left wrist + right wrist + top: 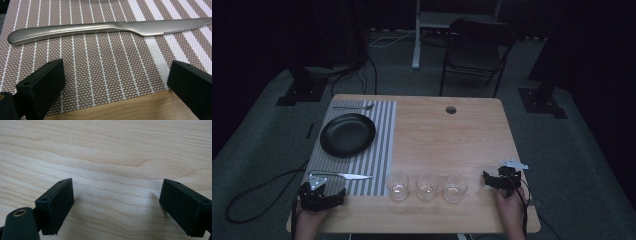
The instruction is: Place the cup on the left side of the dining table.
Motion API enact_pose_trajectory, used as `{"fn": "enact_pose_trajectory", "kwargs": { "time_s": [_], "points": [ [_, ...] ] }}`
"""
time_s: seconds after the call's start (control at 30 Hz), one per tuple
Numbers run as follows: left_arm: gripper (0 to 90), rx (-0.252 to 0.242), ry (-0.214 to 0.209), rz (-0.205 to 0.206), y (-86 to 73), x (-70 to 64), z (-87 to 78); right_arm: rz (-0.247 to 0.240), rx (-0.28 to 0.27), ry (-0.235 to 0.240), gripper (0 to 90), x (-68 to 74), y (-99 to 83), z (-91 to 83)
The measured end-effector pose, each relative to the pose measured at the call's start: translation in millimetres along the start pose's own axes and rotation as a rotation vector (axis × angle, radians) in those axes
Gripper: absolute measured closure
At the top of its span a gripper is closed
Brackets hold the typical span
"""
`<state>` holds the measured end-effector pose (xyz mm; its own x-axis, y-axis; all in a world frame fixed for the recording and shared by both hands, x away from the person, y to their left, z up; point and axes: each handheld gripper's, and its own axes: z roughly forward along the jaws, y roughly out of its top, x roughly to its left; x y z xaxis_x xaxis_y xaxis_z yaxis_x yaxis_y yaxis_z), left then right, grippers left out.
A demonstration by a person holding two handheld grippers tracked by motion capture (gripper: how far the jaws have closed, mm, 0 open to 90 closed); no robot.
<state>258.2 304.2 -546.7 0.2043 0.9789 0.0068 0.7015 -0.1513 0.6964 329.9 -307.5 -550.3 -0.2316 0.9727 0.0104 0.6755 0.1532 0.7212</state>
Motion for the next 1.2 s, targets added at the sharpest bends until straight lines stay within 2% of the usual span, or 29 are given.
{"fn": "enact_pose_trajectory", "kwargs": {
  "time_s": [0.27,0.5,0.57,0.63,0.7,0.8,0.93,0.97,1.07,1.13,1.17,1.2],
  "points": [
    [2.1,0.01,0.011,-0.009,-0.2,0.7,-1.4,0.0,0.0,0.0,11.8,0.0,0.0,0.0],
    [2.0,0.013,-0.01,0.016,-0.9,3.0,-2.1,0.0,0.0,0.0,11.8,0.0,0.0,0.0],
    [2.0,0.016,-0.02,0.038,-1.4,4.1,-2.5,0.0,0.0,0.0,11.8,0.0,0.0,0.0],
    [2.1,0.016,-0.025,0.036,-1.4,4.7,-3.0,0.0,0.0,0.0,11.8,0.0,0.0,0.0],
    [2.1,0.007,-0.005,0.019,-1.4,4.3,-4.8,0.0,0.0,0.0,11.8,0.0,0.0,0.0],
    [2.1,-0.017,0.01,0.035,0.3,1.8,-12.0,0.0,0.0,0.0,11.8,0.0,0.0,0.0],
    [2.2,-0.037,-0.01,0.04,2.0,-0.5,-17.3,0.0,0.0,0.0,11.8,0.0,0.0,0.0],
    [2.2,-0.024,-0.029,0.057,1.9,-4.0,-16.8,0.0,0.0,0.0,11.8,0.0,0.0,0.0],
    [2.2,-0.018,-0.068,0.072,2.7,-9.2,-15.7,0.0,0.0,0.0,11.8,0.0,0.0,0.0],
    [2.2,-0.022,-0.093,0.083,3.7,-12.9,-15.9,0.0,0.0,0.0,11.8,0.0,0.0,0.0],
    [2.2,-0.022,-0.093,0.083,3.7,-12.9,-15.9,0.0,0.0,0.0,11.8,0.0,0.0,0.0],
    [2.2,-0.03,-0.115,0.102,4.4,-16.7,-16.5,0.0,0.0,0.0,11.8,0.0,0.0,0.0]
  ]
}}
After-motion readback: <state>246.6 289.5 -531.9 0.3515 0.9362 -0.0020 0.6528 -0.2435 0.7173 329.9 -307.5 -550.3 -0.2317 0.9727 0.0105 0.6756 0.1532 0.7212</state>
